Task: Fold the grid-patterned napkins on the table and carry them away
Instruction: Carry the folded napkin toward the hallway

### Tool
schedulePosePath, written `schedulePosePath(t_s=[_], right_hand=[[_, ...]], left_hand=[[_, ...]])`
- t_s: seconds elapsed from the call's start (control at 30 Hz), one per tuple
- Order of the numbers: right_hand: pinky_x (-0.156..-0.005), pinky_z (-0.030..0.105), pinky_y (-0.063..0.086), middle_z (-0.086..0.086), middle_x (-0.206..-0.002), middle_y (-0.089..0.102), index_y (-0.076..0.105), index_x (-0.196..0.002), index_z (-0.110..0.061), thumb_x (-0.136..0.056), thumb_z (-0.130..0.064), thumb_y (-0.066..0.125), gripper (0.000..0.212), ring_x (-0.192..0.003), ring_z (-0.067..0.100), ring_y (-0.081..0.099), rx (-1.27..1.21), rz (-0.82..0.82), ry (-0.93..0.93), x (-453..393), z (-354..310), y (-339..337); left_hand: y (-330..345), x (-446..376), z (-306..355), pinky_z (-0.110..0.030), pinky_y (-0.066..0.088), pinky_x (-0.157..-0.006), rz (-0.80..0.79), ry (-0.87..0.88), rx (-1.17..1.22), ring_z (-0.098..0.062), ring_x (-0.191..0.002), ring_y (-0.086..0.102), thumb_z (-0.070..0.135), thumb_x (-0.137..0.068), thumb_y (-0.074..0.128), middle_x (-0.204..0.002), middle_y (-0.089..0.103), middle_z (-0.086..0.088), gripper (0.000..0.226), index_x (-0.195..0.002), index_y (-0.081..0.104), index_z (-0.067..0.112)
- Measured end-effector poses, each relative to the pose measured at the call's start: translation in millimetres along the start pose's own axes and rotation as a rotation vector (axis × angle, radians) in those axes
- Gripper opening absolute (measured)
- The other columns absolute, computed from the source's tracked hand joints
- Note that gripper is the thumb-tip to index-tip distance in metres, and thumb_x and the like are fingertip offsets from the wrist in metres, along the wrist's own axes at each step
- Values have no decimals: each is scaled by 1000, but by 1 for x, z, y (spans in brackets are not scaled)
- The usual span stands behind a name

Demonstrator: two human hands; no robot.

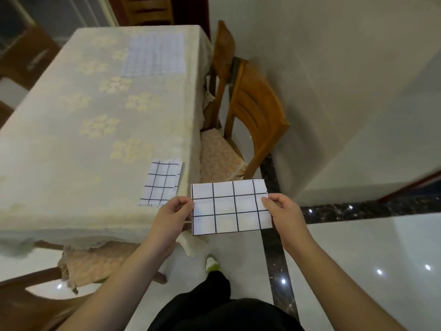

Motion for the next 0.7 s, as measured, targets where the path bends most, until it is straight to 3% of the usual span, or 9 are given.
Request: schedulePosePath(t_s=[0.13, 0.27, 0.37, 0.57, 0.7], right_hand=[[-86, 38, 58, -2, -103, 72, 66, -109, -20, -95, -27, 61, 17, -94, 15, 69, 89, -86, 12, -41, -13, 43], [-62, 21, 56, -6, -94, 74, 65, -110, -20, -95, -26, 61, 18, -79, 6, 72, 131, -181, 4, -70, -31, 88], [-57, 18, 53, -1, -95, 73, 65, -109, -17, -95, -23, 60, 16, -75, 5, 72, 190, -228, -17, -88, -49, 115], [-63, 22, 54, 0, -90, 73, 67, -104, -15, -94, -18, 62, 11, -79, 11, 70, 244, -279, -48, -114, -70, 165], [-86, 37, 56, 1, -96, 72, 68, -102, -20, -93, -25, 64, 11, -92, 17, 68, 369, -347, -59, -131, -65, 202]], left_hand=[[-30, -28, 1, -29, 52, -64, 80, -9, 22, -11, -65, 58, 16, -96, 57, -70, 65, 4, 11, -92, 65, 9], [-60, -53, 2, -29, 53, -65, 166, -31, 79, -16, -72, 59, 15, -96, 57, -79, 65, -2, 12, -97, 66, 7], [-76, -67, 1, -27, 54, -63, 191, -53, 128, -17, -71, 60, 14, -95, 57, -80, 65, -3, 12, -98, 65, 6], [-97, -84, -17, -32, 56, -65, 242, -110, 196, -19, -66, 58, 6, -93, 58, -76, 62, -7, 7, -90, 64, 6], [-105, -83, -38, -29, 55, -63, 294, -161, 230, -19, -68, 58, 8, -94, 58, -78, 62, -7, 7, -94, 64, 3]])
Point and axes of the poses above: each hand's wrist, its own x-axis away from the middle knuckle, its own y-axis out of the palm, z = x × y, the point moved 9 cm from there along -x, towards the middle knuckle
